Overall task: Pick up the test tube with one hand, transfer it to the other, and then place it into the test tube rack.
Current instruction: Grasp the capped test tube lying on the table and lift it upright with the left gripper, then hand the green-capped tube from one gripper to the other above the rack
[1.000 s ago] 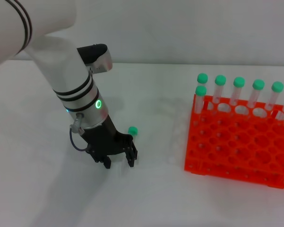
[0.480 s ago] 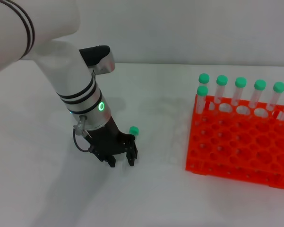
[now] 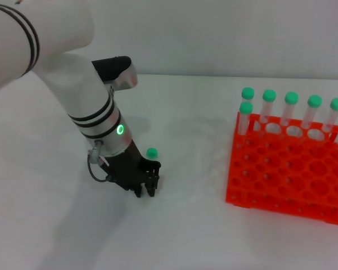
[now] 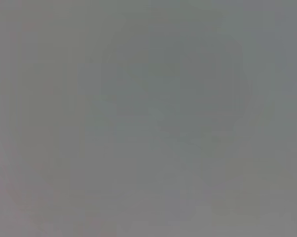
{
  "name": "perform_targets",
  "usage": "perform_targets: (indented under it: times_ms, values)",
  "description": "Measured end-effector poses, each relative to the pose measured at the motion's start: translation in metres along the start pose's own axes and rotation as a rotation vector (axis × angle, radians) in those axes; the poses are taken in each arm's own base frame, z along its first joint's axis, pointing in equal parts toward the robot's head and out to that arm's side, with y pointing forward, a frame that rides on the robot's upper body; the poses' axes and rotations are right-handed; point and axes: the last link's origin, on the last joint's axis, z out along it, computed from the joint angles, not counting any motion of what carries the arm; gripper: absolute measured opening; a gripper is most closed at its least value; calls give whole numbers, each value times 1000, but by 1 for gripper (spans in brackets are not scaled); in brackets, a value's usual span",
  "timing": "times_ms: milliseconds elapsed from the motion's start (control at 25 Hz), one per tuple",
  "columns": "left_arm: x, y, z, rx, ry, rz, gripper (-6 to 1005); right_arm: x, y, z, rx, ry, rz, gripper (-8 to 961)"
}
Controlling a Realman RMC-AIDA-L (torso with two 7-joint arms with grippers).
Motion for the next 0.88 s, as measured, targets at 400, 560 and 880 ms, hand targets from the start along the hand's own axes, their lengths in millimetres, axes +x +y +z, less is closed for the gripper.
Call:
perform_targets:
  times_ms: [400,560,880]
  values:
    - [38,7,-16,-120,249,63,192,0,-1,-1,13,-3,7,859]
    - [64,10,-34,-209,435,88,193,0,-1,-1,16,-6,7,859]
    - [83,-1,-43,-311,712,83,195,-1,-10,-3,68,-17,41,860]
